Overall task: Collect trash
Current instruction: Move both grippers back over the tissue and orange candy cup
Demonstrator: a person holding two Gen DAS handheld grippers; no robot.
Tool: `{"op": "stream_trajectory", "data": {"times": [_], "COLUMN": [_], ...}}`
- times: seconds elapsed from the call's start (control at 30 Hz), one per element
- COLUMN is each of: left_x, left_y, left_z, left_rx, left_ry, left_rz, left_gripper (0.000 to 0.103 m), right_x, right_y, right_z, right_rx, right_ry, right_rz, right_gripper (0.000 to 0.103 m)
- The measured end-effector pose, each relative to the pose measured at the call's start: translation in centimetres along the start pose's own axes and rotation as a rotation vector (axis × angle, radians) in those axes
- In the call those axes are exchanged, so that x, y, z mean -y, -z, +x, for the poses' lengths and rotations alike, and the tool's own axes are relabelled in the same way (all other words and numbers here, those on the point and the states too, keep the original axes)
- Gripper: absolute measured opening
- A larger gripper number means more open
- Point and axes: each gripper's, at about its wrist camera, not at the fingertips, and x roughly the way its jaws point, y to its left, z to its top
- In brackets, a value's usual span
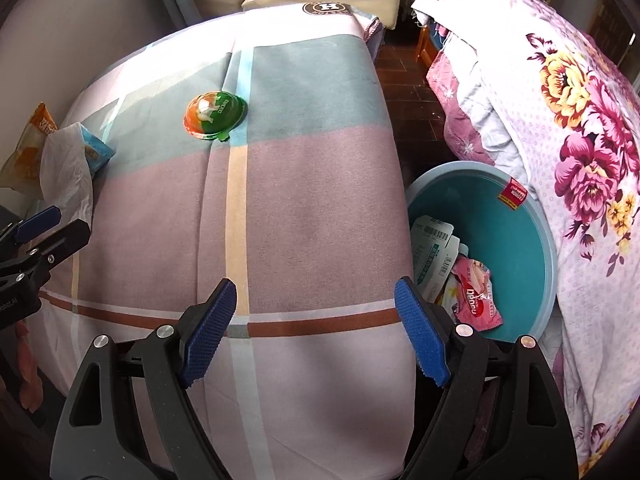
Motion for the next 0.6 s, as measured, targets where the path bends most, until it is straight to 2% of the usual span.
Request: {"op": "stream_trajectory", "data": {"times": [0.23,0.37,0.53,0.6], "left_x": [-6.4,-8.3,-7.5,-7.3], "left_y": [1.1,0.7,0.0,-0.2], "left_z": [-1.8,-1.3,-0.2,0.4], "left_rx": [0.081,0.081,0.093,0.091], "left_ry": [-0.042,-0.042,-0.062,-0.064], "left_rz": [-0.17,-0.231,-0.215,-0.221], "left_gripper": [0.091,0.089,0.069,0.066], "right_x": [-3.5,-4.6,-5.7,-6.0], "right_y": [-1.3,-2.5,-4.6,-5.5], "right_z": [1.0,1.8,2.8,3.1], "right_rx": [-0.016,-0.01,-0.001,0.005], "right_ry": [0.003,0.0,-0.021,-0.024], "right_rz": [-0.094,-0.132,-0.16,-0.17], "right_gripper": [0.077,0.077,0.077,0.077]}}
